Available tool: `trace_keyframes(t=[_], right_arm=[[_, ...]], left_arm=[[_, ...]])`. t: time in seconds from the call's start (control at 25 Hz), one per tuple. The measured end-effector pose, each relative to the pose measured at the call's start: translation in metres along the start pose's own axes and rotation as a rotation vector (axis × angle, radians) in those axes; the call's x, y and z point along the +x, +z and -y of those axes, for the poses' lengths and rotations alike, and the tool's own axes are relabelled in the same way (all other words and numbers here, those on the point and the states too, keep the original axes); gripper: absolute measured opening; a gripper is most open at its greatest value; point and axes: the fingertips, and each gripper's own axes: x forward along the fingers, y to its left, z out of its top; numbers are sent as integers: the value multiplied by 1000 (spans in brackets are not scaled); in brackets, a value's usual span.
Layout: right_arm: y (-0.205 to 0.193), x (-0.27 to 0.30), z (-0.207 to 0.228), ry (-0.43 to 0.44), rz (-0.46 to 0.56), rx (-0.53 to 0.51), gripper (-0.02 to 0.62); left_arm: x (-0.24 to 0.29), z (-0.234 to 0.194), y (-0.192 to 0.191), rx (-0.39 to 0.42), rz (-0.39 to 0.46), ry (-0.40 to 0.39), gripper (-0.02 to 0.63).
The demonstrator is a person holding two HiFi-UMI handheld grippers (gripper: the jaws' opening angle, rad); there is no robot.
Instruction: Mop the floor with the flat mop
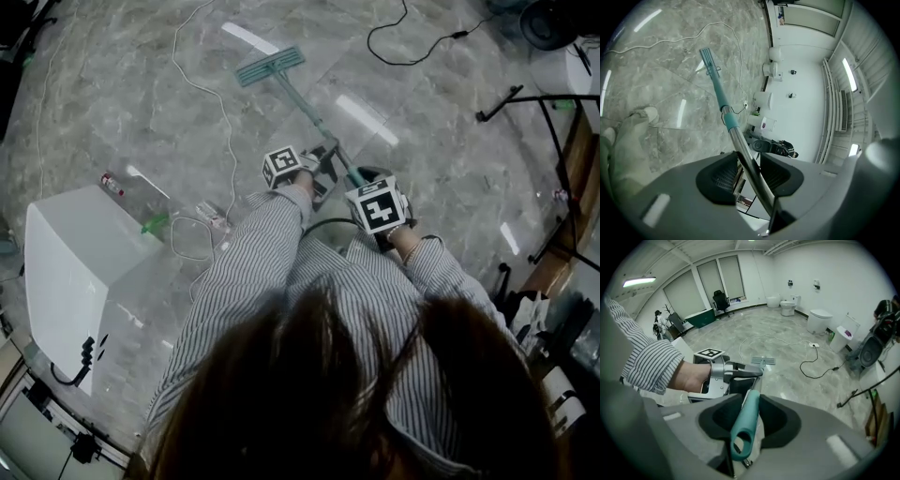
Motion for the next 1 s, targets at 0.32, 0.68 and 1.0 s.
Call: trace_keyframes(t=[0.32,0.68,1.0], right_arm=[[-118,-35,-61,-5,41,105,118],[-271,-101,-114,-6,20,151,118],[-415,-157,-134,10,8,133,118]], left_arm=[[-72,-58,-102,8,-50,-23,141],[-143,-117,-254,-20,-116,-8,137],[-181,-176,-394,-5,-156,19,133]])
